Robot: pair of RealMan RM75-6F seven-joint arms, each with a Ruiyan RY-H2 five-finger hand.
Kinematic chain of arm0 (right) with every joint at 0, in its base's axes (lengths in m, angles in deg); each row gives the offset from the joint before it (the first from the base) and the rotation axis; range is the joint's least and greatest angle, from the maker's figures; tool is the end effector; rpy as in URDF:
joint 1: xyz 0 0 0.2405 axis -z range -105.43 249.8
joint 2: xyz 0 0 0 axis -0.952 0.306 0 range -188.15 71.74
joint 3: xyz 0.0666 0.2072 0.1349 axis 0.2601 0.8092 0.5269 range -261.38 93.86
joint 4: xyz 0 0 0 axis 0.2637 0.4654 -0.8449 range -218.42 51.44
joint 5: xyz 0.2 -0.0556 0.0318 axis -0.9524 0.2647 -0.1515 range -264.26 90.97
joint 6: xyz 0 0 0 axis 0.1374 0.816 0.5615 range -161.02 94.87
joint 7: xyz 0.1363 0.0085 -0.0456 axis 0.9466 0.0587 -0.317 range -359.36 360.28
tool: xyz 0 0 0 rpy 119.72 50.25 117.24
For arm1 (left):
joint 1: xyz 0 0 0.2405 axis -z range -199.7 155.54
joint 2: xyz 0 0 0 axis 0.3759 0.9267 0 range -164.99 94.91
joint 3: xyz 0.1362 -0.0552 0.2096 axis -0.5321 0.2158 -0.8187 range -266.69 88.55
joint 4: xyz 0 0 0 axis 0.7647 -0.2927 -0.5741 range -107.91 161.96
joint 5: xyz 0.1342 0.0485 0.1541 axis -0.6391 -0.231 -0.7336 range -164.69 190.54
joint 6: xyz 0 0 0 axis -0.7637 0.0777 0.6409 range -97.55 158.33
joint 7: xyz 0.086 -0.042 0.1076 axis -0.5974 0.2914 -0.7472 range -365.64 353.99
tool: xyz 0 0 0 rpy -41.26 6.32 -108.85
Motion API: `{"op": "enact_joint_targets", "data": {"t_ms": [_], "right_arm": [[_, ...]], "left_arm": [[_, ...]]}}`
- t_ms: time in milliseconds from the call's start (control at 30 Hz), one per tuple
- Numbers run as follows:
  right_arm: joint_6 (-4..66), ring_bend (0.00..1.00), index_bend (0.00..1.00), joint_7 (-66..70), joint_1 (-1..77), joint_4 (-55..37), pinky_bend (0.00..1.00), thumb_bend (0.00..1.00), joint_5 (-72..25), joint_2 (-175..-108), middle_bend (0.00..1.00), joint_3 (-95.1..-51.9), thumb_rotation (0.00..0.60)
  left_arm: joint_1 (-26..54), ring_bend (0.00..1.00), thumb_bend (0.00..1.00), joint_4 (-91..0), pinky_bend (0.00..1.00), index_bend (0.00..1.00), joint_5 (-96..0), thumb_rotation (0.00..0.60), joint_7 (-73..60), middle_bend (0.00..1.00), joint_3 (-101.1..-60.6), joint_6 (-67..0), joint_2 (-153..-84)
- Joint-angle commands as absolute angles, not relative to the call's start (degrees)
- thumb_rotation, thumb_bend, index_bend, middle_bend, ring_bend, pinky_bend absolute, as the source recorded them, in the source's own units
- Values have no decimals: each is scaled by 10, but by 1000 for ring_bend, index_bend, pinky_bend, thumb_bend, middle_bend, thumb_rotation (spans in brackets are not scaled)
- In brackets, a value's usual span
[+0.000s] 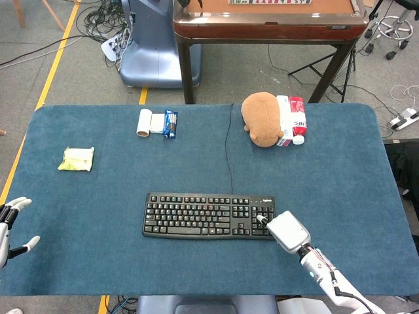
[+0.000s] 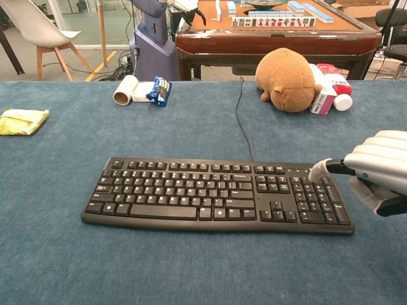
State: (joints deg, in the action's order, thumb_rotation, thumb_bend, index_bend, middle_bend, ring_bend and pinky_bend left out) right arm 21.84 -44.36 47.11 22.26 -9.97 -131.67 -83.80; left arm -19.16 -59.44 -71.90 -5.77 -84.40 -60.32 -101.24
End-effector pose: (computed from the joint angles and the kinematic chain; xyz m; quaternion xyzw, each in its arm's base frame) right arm -0.2021 -0.2209 0.0209 0.8502 -0.2521 0.2150 0.4092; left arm -0.3279 0.1767 0.1761 -0.5648 -0.3430 -0.3953 0.6380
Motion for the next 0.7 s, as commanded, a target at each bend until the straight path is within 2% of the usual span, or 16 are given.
{"op": "enact_joint_targets", "data": {"t_ms": [33,700], "right_arm": [[218,1000,239,-453,465,218,1000,1000,-113,-1327,1000,-841,600],[229,1000,239,-455,449,203,1000,1000,-147,-1339,1000,-861,600]], "left_arm": [[-192,231,58,-594,441,252,-719,600,-56,242,-844,-603,-1012],[-194,231,58,-598,441,252,-716,600,-58,242,-843,-601,-1009]]}}
